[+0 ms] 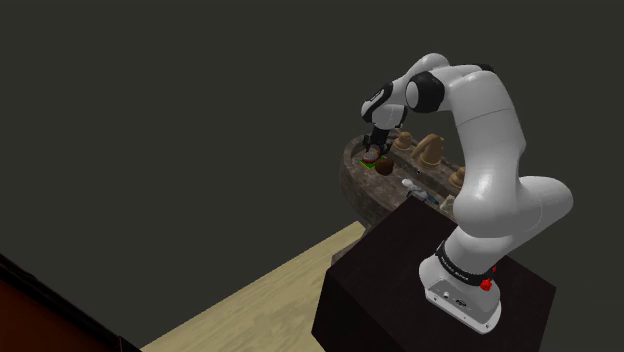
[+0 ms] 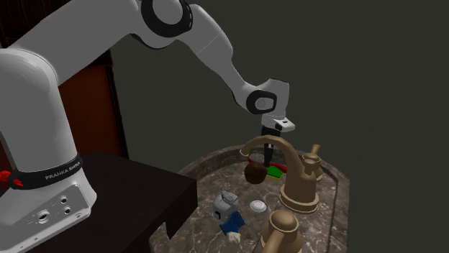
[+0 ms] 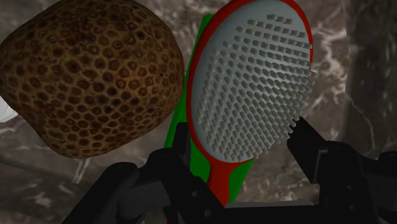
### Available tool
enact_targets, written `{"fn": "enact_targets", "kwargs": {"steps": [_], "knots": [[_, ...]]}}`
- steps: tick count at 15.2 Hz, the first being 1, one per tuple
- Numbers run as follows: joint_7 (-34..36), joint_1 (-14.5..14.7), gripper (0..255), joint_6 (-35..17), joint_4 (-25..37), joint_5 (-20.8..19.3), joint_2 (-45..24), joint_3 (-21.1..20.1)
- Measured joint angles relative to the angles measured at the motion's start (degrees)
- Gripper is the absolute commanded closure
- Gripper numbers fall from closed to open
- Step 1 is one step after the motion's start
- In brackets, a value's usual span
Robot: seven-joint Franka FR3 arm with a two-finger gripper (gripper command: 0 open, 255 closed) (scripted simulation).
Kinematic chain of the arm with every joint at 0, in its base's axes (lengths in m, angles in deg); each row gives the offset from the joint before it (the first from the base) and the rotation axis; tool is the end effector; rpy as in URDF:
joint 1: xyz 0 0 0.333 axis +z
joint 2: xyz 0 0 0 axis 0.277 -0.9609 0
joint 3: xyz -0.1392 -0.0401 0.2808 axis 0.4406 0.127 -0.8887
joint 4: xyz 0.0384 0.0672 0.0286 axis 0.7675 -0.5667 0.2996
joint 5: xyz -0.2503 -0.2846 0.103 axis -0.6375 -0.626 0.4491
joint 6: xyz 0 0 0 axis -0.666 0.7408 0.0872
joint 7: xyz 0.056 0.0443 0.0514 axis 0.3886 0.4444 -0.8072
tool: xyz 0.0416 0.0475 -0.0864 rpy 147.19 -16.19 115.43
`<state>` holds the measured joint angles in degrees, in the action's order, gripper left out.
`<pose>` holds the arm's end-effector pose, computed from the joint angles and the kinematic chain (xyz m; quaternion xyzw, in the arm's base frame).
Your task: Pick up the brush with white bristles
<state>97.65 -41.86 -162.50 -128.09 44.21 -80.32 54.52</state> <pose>0.5505 -0.4196 0.1117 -0.7884 0.6143 0.0265 0.0189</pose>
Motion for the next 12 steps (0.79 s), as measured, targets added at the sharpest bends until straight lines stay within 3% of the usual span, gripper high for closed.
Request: {"fn": "enact_targets", "kwargs": {"steps": [12], "knots": [[0.4,0.8,255,2.4,-2.1,-0.8,4.4,0.9]]}}
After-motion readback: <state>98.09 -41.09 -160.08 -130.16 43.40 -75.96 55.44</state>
